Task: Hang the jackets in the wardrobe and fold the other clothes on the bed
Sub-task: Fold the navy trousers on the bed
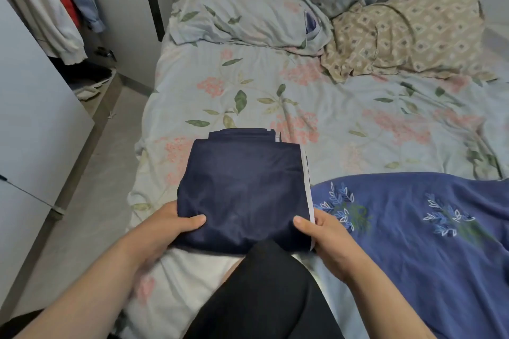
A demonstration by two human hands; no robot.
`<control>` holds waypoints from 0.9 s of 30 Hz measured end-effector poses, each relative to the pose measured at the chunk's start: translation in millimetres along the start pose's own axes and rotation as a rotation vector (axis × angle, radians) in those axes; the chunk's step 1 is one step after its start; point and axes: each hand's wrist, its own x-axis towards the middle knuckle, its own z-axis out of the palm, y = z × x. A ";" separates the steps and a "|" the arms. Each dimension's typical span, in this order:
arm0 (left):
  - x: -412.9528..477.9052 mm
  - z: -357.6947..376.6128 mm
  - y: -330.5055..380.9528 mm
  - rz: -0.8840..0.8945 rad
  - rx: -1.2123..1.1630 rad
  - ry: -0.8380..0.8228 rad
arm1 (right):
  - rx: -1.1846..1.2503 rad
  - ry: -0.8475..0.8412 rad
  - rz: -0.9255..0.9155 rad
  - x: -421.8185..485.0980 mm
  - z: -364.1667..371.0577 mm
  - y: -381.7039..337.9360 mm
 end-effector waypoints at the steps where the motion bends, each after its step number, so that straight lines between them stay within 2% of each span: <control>1: -0.1 5.7 -1.8 0.014 0.046 0.066 | -0.083 -0.002 -0.021 -1.0 4.2 -1.5; 5: 5.3 14.4 3.4 0.113 0.304 0.355 | -0.415 0.181 -0.123 5.3 15.7 -15.6; 9: 19.6 15.8 17.6 0.138 0.414 0.454 | -0.625 0.322 -0.169 24.3 19.8 -27.5; 15: 37.9 19.3 2.8 0.050 0.416 0.514 | -0.618 0.355 -0.093 49.4 26.6 -11.1; 19: 49.4 15.0 5.9 0.094 0.405 0.559 | -0.651 0.442 -0.123 64.7 26.9 -11.0; 23: 56.5 16.2 2.9 0.073 0.366 0.613 | -0.664 0.498 -0.067 75.8 29.6 -7.4; 25: 52.3 15.2 1.6 0.109 0.322 0.613 | -0.616 0.504 -0.071 75.2 27.8 -6.0; 27: 36.7 11.9 1.4 0.219 0.242 0.722 | -0.532 0.511 -0.080 69.8 22.6 -10.1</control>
